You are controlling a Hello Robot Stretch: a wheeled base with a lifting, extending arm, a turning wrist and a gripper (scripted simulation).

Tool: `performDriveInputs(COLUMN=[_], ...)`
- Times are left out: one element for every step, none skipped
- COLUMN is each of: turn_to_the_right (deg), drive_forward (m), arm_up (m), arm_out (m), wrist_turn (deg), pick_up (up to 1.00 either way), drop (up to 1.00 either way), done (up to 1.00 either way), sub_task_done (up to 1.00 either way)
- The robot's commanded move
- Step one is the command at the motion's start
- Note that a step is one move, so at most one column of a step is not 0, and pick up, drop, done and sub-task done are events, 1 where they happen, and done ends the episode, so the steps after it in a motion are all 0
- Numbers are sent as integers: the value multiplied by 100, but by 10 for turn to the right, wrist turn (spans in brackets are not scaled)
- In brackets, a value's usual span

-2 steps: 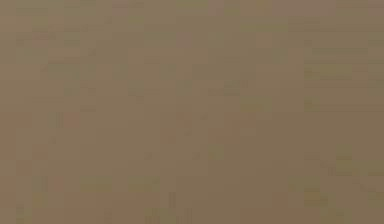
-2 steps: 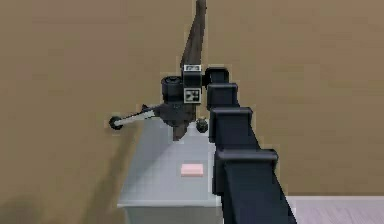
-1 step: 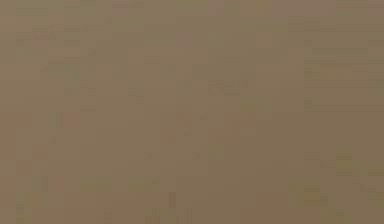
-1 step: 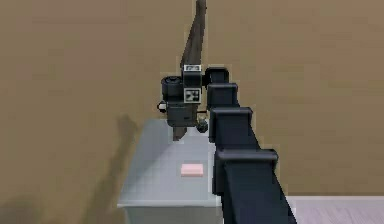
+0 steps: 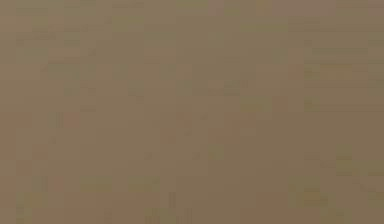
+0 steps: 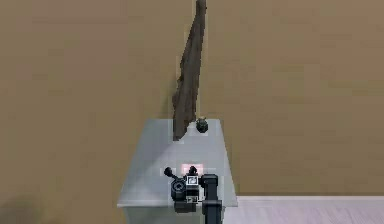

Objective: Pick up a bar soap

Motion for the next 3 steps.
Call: performDriveInputs(turn_to_the_right=[0,0,0], drive_forward=[0,0,0], arm_up=[0,10,0], arm_out=[0,0,0], wrist_turn=[0,0,0], pick_up=[100,0,0], drop=[0,0,0], done=[0,0,100], sub_task_done=[0,0,0])
